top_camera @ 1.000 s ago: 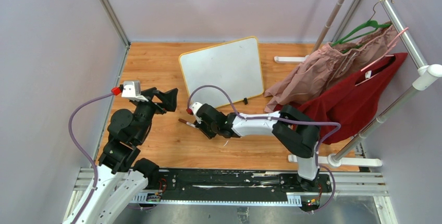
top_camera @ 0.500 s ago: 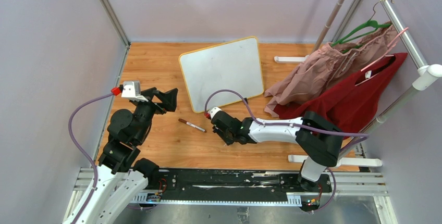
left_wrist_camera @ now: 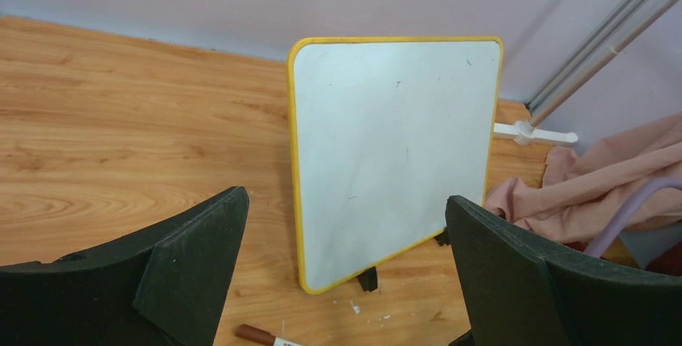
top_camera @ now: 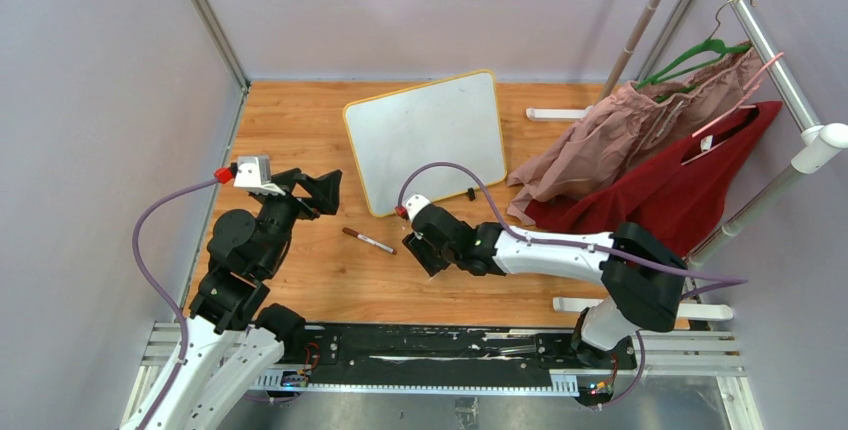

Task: Write a sentence on the whiteboard
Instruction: Open the whiteboard marker at the center of the board.

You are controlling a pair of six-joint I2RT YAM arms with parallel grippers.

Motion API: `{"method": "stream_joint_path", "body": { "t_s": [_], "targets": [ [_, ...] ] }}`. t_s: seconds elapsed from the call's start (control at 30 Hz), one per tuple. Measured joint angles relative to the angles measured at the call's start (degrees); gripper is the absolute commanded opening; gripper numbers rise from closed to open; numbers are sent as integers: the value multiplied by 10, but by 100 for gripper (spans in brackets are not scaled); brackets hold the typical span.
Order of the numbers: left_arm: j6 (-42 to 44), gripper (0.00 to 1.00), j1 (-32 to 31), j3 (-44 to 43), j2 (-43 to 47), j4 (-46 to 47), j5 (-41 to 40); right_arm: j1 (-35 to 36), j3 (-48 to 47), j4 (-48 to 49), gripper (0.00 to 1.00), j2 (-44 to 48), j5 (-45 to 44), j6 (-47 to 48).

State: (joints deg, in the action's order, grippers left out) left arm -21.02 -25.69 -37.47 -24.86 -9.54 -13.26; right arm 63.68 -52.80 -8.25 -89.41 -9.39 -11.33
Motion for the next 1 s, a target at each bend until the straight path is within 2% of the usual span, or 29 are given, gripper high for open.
{"method": "stream_joint_path", "body": {
  "t_s": [0.27,0.5,0.7,1.0],
  "targets": [
    [0,99,0,0,0,0,0,1,-3,35,61,22,-37,9],
    [0,99,0,0,3,0,0,7,-18,44,63,10,11,37],
    [0,99,0,0,3,0,0,15,-65,38,66,-59,40,65],
    [0,99,0,0,4,0,0,29,-158,33,64,-147,50,82]
  ]
}}
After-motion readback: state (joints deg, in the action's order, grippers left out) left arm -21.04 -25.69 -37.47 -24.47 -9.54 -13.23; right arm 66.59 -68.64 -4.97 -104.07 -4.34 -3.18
